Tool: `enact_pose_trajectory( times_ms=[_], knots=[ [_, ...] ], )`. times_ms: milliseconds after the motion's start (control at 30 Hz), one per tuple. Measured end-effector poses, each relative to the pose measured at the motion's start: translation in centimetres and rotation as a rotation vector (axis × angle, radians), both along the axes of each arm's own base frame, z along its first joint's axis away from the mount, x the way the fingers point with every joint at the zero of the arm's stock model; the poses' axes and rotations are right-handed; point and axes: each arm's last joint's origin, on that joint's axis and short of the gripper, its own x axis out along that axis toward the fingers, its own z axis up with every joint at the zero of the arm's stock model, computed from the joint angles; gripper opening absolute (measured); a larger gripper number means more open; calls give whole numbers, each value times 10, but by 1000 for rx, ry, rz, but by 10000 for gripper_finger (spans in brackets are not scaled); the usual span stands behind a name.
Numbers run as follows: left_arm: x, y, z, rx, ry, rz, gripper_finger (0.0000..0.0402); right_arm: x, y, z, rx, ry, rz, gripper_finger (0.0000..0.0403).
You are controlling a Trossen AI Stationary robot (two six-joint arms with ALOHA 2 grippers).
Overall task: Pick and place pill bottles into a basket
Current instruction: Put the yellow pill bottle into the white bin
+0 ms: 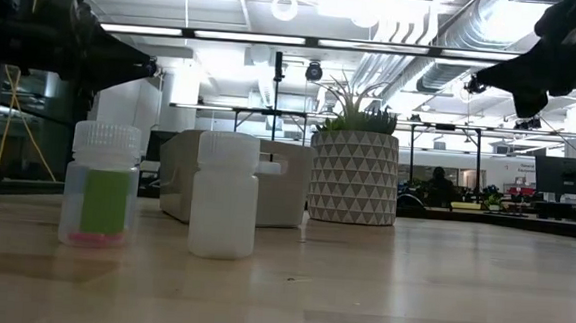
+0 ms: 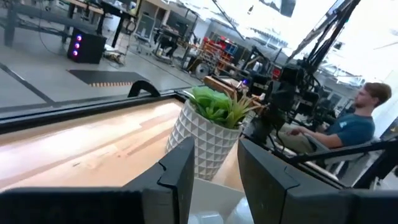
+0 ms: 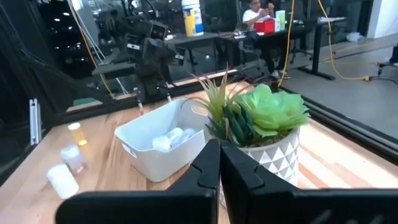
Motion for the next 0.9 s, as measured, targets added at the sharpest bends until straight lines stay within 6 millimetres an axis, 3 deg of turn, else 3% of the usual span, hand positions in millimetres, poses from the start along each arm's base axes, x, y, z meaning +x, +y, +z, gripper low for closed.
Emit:
enact_pose_trajectory(
  times_ms=[267, 533, 700, 900],
  knots=[
    [-2, 1, 12, 6, -131, 26, 161, -1, -2, 0, 29, -10, -67, 6],
    [-6, 0, 29, 17, -258, 34, 255, -1, -3, -2, 35, 13, -104, 7],
    [-21, 0, 67, 22, -474, 83, 291, -1, -3, -3, 51, 15, -110, 7],
    [-43, -1, 98, 67, -772, 129, 298, -2, -4, -4, 45, 28, -150, 7]
  ],
)
